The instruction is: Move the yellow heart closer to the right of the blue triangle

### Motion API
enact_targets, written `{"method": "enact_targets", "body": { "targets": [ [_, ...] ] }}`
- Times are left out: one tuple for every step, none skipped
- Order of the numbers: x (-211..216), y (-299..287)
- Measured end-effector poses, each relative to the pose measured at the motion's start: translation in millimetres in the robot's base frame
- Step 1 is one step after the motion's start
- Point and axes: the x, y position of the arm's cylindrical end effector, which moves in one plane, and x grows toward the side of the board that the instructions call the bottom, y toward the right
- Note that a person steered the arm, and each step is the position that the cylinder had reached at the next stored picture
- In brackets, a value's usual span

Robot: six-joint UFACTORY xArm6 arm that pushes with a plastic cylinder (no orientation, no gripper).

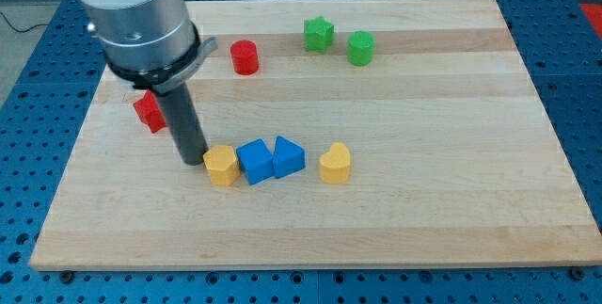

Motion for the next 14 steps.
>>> {"method": "enact_targets", "body": {
  "targets": [
    [13, -39],
    [49, -52],
    [101, -14],
    [113, 68],
    [101, 139],
    [73, 192],
    [45, 214],
    [31, 221],
    [26, 221],
    [25, 215],
    [20, 214],
    [12, 209],
    [5, 204],
    [-5, 192]
  ]
}}
